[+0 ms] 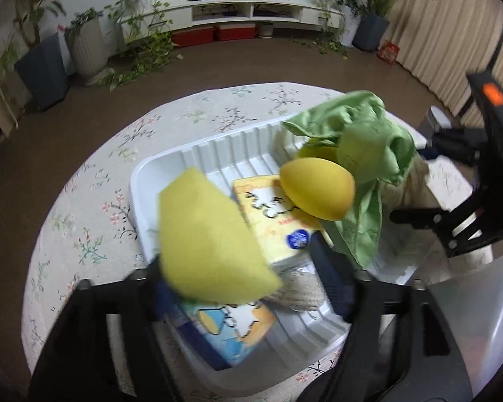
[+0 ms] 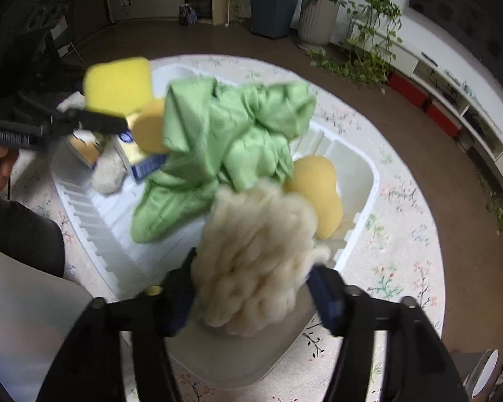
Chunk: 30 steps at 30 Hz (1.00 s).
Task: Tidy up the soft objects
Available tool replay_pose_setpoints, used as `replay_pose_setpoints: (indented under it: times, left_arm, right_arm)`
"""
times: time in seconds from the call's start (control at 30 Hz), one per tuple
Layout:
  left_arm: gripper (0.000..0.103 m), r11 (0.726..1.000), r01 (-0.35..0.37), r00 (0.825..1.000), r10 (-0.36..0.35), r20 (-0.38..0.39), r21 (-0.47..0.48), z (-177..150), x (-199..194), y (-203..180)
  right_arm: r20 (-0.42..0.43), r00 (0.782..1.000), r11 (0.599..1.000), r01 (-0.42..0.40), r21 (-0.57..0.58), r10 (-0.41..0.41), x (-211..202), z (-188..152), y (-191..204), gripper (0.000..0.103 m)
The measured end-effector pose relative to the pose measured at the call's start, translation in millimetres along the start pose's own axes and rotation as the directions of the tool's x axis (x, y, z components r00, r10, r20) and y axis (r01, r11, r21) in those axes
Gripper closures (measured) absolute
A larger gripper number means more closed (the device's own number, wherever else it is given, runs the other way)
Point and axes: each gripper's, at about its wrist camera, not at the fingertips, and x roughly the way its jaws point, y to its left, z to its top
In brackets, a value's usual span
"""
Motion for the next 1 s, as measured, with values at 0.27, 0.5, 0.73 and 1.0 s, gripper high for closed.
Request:
replay_pose_setpoints:
  times: [0.27, 0.5, 0.73, 1.0]
  left_arm:
    - [0.013, 1.000, -0.017, 1.000, 0.017, 0.014, -0.010, 4.1, -11.3, -4.7]
    - [0.008, 0.999, -0.029, 0.998, 0.031, 0.056, -0.037, 3.9, -35.1, 4.1]
    - [0.002, 0.992, -0.046, 0.989, 0.062, 0.136, -0.118, -9.0, -84.2, 15.0]
    - [0.001, 0.947, -0.174, 0.945, 0.238, 0.223, -0.272, -75.9, -155.4, -12.5]
  right_arm:
    - [0.048, 0.999, 1.000, 0.024, 0.006, -0.024, -21.9, -2.6, -5.3, 0.022]
    - [0.094, 0.995, 0.999, 0.032, 0.042, -0.036, -43.8, -9.4, -12.6, 0.022]
    - [0.174, 0.984, 0.992, 0.028, 0.121, -0.049, -84.6, -20.0, -19.8, 0.018]
    - [0.305, 0.946, 0.969, 0.035, 0.246, -0.111, -156.9, -75.9, 11.5, 0.006]
